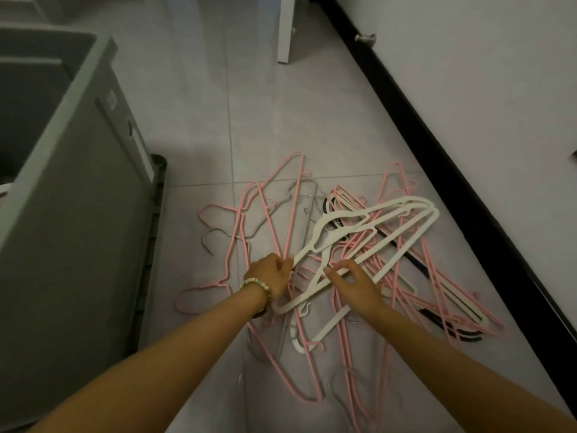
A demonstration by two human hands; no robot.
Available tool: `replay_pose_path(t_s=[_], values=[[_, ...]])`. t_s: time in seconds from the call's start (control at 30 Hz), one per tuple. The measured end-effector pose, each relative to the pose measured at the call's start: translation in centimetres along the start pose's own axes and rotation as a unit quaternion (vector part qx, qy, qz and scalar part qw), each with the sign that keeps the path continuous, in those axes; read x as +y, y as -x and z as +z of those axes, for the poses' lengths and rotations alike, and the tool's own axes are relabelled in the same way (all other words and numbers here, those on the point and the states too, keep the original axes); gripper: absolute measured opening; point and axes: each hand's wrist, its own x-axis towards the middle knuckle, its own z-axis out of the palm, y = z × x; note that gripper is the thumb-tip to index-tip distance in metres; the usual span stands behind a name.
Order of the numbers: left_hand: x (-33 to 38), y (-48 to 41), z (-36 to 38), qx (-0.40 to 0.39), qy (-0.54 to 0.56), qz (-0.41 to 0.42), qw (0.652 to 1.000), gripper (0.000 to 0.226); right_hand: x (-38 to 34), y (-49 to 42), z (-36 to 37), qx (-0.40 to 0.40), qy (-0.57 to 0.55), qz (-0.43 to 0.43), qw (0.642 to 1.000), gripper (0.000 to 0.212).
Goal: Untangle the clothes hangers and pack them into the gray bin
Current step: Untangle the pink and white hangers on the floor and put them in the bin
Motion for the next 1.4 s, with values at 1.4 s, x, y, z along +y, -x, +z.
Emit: replay_pose_path(t_s=[1.4], values=[[3.3, 2.0, 0.8, -0.059, 0.190, 0.099, 0.975, 0.047, -6.4, 3.1, -4.1, 0.190, -0.058, -0.181, 0.963, 0.022]])
